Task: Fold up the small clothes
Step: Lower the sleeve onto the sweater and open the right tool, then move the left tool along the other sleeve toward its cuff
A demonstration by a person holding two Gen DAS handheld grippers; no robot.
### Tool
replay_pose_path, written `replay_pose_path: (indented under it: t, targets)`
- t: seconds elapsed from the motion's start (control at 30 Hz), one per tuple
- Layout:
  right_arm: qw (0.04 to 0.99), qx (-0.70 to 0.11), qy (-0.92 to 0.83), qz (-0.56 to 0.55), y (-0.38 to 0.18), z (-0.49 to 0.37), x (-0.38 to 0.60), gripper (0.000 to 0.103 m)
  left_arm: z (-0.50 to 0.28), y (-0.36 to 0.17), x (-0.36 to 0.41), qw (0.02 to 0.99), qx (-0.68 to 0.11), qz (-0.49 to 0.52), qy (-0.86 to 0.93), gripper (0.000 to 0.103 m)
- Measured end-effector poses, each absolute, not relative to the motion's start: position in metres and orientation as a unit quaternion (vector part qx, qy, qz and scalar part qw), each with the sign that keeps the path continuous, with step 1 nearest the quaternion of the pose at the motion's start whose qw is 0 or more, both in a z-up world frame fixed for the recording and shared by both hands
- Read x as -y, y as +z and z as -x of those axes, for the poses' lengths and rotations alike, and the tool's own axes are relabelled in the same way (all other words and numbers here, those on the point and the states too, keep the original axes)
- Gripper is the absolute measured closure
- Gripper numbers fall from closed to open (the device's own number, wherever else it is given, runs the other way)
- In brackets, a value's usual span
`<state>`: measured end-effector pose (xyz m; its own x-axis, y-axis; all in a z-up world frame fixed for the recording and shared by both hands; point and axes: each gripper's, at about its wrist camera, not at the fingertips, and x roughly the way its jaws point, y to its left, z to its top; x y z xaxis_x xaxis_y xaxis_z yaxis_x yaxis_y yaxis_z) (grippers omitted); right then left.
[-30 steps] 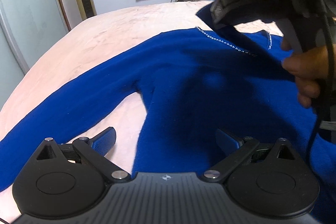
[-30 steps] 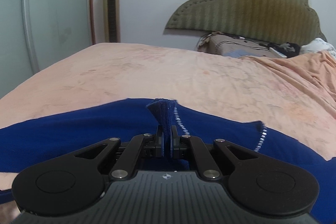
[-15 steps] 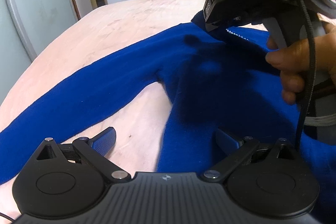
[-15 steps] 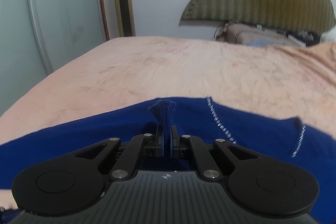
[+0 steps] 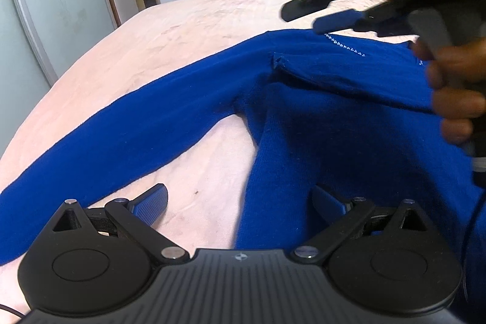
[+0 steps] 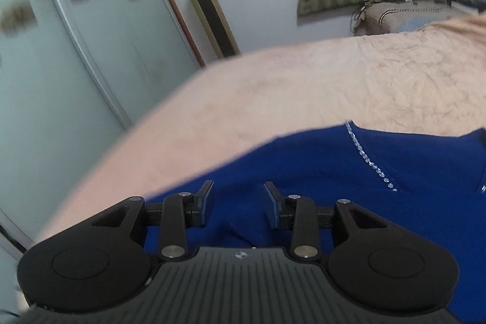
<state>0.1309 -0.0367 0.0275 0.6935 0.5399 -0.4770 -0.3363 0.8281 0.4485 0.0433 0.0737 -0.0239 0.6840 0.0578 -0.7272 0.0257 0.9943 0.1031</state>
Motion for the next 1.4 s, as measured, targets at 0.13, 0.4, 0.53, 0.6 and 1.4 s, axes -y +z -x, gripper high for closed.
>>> replay_pose_path:
  t: [0.13,0.4,0.53,0.6,1.4]
  targets:
    - [0.898,-0.347,0.221,-0.157,0.024,-0.13,0.039,0.06,-0.045,-0.023,-0.073,0.917,-0.396,-0.051,0.01,0.001]
    - [0.878,-0.382,0.228,-0.175,0.01,-0.126,0.036,0.056,-0.036,-0.018,-0.081,0.921,-0.385,-0.06,0.033,0.001]
    - [0.881,-0.394,0.229,-0.128,0.01,-0.12,0.029,0.035,-0.034,-0.014,-0.095,0.918,-0.39,-0.032,0.065,0.001]
    - [0.879,-0.416,0.218,-0.087,0.001,-0.122,0.019,0.04,-0.03,-0.012,-0.102,0.919,-0.385,-0.022,0.076,0.001]
    - [0.947,-0.299,0.111,-0.045,0.018,0.031,0.117,0.005,-0.019,-0.01,-0.131,0.903,-0.392,-0.02,0.173,0.001]
